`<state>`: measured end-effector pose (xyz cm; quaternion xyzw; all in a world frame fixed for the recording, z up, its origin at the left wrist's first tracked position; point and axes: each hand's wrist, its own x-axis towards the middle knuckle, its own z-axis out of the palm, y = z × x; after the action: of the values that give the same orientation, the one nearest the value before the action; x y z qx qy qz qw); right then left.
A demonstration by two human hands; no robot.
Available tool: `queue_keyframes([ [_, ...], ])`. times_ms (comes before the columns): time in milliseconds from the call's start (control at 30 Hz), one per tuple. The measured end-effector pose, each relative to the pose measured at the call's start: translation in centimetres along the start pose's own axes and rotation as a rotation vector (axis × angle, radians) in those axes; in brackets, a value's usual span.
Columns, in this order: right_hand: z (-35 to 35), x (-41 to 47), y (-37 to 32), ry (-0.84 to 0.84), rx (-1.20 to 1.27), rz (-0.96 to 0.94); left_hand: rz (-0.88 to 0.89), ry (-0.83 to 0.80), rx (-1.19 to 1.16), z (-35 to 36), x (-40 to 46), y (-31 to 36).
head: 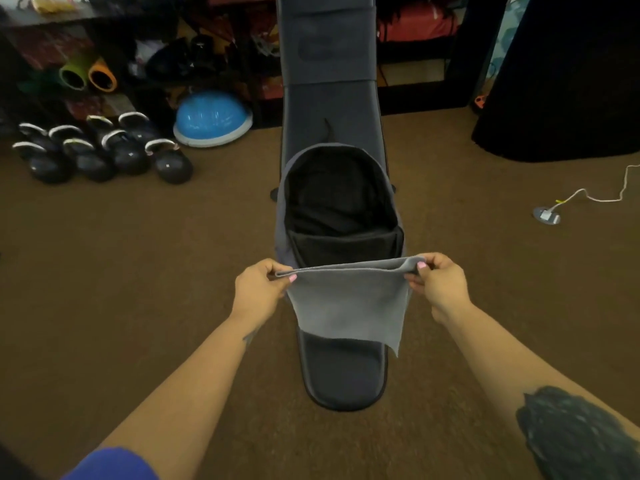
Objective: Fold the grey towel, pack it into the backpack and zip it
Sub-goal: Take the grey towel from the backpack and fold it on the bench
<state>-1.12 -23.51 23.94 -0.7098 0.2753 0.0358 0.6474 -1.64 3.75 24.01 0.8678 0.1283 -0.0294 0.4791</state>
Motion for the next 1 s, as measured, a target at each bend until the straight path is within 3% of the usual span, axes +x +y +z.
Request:
queue_keyframes([
  [133, 0.0, 0.3, 2.1, -0.028, 0.0, -0.079, 0.053, 0.033, 0.02, 0.8, -0.7, -2.2],
  [333, -1.7, -1.7, 10.3, -0.143, -0.237, -0.121, -0.007, -0.091, 0.089, 3.3, -5.4, -11.0],
  [533, -1.7, -1.9, 20.3, -0.19, -0.3, 0.039, -0.181, -0.18, 0.122, 8.3, -9.0, -19.3],
  [733, -2.3, -2.3, 24.4, -0.16, -0.275, 0.132, -0.191, -0.231, 0.176, 9.5, -10.9, -21.5],
  [800, -2.5, -2.2, 24.7, -0.157, -0.268, 0.13, -0.123, -0.262, 0.226, 9.3, -10.8, -22.0],
  [900, -2.7, -1.9, 24.2, -0.166, -0.324, 0.071, 0.135, -0.292, 0.324, 9.0, -10.3, -23.2],
  [1000, -2.8, -1.5, 23.9, -0.192, -0.389, 0.025, 0.412, -0.497, 0.463, 9.3, -10.3, -23.4],
])
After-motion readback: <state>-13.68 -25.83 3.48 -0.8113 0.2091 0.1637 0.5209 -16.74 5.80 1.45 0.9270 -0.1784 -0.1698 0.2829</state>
